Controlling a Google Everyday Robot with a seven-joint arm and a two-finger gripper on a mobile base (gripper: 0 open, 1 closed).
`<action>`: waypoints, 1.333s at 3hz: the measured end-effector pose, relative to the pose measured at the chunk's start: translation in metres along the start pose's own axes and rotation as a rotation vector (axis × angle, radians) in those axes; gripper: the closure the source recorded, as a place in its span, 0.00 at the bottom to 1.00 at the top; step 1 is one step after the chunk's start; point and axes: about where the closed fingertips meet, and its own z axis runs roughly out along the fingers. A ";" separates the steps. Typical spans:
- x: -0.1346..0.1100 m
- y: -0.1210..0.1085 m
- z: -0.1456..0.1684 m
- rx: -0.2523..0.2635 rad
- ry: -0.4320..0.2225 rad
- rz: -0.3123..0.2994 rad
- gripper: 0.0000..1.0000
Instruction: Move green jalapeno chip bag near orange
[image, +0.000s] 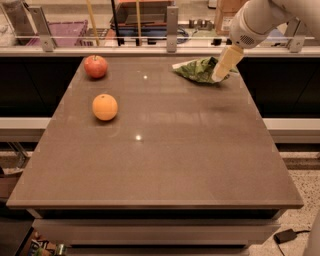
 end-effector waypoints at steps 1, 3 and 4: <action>0.000 0.000 0.001 0.000 -0.001 0.000 0.00; 0.017 0.009 0.032 -0.064 0.033 0.070 0.00; 0.017 0.004 0.051 -0.070 0.031 0.074 0.00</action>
Offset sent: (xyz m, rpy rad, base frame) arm -0.0029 -0.0027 -0.0316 0.0082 0.0892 -0.0489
